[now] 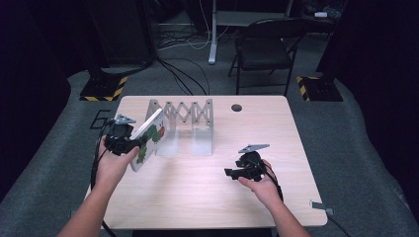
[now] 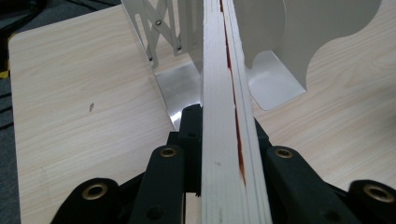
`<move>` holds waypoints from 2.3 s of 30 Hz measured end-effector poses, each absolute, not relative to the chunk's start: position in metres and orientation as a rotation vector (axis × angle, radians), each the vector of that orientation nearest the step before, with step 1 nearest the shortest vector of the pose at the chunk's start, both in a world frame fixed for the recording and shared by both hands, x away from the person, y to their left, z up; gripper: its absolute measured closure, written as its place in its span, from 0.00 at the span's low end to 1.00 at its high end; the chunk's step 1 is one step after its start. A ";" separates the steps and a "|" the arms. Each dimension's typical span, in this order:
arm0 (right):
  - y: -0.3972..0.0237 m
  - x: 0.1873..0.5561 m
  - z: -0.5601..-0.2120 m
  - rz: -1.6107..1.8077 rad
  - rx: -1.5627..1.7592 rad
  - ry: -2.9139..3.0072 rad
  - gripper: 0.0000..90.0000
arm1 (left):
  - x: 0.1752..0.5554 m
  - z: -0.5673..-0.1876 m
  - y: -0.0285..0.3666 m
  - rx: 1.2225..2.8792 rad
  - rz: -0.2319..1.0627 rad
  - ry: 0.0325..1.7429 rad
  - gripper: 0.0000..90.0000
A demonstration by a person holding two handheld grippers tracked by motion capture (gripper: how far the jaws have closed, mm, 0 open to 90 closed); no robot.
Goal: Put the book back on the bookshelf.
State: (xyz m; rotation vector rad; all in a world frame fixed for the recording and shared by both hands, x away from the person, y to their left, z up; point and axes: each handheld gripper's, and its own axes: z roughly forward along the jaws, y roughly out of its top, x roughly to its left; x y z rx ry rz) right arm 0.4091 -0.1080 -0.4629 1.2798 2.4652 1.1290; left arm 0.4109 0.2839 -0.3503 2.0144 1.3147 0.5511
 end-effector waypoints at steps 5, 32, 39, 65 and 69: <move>-0.108 0.409 -0.463 1.122 1.268 2.472 0.43 | 0.417 -0.355 0.282 1.994 0.550 1.338 0.84; -0.109 0.410 -0.466 1.126 1.285 2.468 0.43 | 0.439 -0.372 0.261 1.954 0.579 1.415 0.84; -0.108 0.410 -0.466 1.125 1.281 2.474 0.43 | 0.446 -0.381 0.262 1.946 0.577 1.443 0.84; -0.110 0.410 -0.467 1.116 1.301 2.484 0.43 | 0.457 -0.419 0.252 1.980 0.587 1.487 0.84; -0.110 0.410 -0.467 1.118 1.286 2.483 0.43 | 0.459 -0.421 0.253 1.965 0.588 1.501 0.84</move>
